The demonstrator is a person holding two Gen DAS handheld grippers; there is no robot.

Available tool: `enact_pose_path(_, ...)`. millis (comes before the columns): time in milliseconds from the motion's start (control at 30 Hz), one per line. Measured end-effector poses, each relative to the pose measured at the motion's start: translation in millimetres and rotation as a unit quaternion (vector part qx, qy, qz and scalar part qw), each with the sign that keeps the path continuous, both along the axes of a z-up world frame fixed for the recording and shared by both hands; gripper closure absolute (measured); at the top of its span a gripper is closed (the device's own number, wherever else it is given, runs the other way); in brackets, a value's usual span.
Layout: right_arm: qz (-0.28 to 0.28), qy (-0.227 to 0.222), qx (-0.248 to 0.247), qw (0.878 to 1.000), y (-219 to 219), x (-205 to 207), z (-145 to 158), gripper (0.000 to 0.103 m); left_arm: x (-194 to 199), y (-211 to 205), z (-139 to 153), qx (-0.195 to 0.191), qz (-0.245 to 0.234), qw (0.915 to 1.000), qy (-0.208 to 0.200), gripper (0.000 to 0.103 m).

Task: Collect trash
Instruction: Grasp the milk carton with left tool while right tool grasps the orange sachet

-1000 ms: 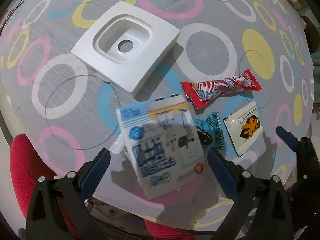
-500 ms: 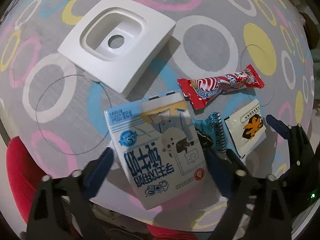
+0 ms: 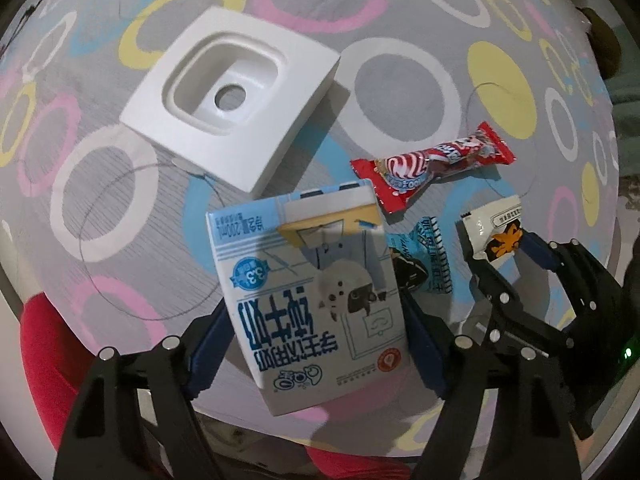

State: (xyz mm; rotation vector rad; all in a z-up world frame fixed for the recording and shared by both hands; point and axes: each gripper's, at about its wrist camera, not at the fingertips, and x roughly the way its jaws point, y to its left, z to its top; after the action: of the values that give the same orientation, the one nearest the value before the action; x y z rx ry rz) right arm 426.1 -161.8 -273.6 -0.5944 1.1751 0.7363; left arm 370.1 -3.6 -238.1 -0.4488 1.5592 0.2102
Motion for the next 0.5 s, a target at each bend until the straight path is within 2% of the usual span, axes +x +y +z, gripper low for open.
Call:
enact_pose_path(233, -0.07, -0.04, 0.015, 0.997, -23.6, -14.5, 20.3, 0.062, -9.7, -2.6, 9.5, -0.001, -0.019, 0.9995, -0.024, 0.027)
enact_pose_path(400, -0.133, -0.079, 0.034, 0.987, -43.0, -38.5, 56.6, 0.063, -24.0, -6.3, 28.4, 0.002, -0.049, 0.9972, -0.056, 0.027)
enact_pose_path(500, -0.178, -0.105, 0.038, 0.978, -49.6, -64.7, 83.3, 0.063, -32.9, -4.8, 44.9, 0.007, -0.071, 0.994, -0.082, 0.027)
